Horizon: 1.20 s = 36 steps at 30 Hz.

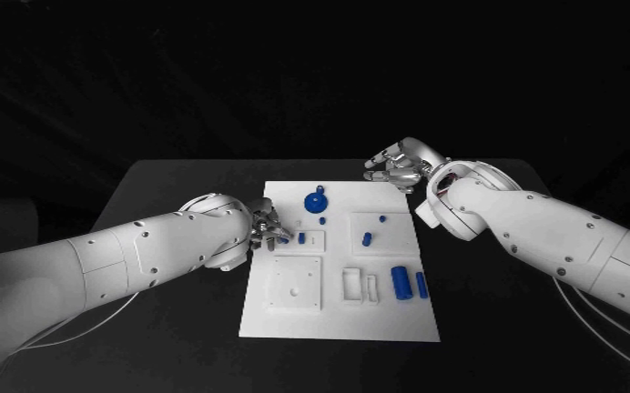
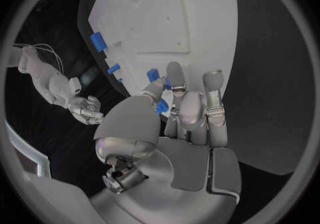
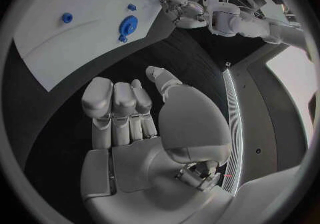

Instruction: Assemble the parts on the task board

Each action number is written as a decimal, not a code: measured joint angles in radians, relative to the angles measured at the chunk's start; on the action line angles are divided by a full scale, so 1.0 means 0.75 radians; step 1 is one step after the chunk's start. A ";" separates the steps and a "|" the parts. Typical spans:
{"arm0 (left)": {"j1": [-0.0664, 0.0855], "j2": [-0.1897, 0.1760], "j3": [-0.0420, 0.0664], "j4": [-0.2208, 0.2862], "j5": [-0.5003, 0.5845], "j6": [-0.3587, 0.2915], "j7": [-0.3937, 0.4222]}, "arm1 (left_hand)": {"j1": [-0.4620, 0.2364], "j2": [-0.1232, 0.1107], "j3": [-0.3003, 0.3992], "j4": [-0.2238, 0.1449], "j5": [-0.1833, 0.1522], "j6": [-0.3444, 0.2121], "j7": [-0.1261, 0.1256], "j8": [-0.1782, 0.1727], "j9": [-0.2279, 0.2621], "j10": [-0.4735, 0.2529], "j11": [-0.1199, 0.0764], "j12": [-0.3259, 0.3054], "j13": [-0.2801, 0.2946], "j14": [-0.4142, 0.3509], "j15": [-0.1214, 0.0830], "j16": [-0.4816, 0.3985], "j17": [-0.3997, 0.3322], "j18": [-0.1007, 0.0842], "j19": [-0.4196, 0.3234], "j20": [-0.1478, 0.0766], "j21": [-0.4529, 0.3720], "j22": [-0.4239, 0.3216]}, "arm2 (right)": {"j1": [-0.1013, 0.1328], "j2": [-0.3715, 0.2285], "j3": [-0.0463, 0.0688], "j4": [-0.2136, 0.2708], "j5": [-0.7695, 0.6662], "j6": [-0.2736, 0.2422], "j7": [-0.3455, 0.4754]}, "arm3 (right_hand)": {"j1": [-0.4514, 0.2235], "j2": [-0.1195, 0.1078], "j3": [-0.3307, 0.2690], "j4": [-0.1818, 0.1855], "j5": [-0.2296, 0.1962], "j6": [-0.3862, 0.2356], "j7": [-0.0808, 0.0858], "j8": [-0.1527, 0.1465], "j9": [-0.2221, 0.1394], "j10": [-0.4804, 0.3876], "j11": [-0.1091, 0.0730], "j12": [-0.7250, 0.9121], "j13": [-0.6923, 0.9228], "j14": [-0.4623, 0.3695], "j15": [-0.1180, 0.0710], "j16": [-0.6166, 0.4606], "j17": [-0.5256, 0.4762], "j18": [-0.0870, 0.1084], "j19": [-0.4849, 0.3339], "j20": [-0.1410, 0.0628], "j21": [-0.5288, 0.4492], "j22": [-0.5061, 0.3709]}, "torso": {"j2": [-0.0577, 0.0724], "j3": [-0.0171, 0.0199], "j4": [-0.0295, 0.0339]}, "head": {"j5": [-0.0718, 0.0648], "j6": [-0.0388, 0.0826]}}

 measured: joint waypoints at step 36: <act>0.006 0.024 0.004 -0.049 0.054 0.059 -0.003 | 0.009 0.009 -0.013 -0.013 -0.131 0.001 0.001 -0.008 0.028 0.000 0.000 -0.019 0.001 0.002 0.002 -0.009 -0.031 0.000 -0.005 0.005 -0.032 -0.001 | 0.000 -0.003 0.000 0.001 0.002 0.005 0.000 | 0.000 0.000 0.004 0.004 0.005 0.000 0.000 0.000 0.000 0.000 0.000 0.000 0.000 0.000 0.000 0.000 0.000 0.000 0.000 0.000 0.000 0.000 | 0.000 0.0008 0.0001 | -0.003 0.004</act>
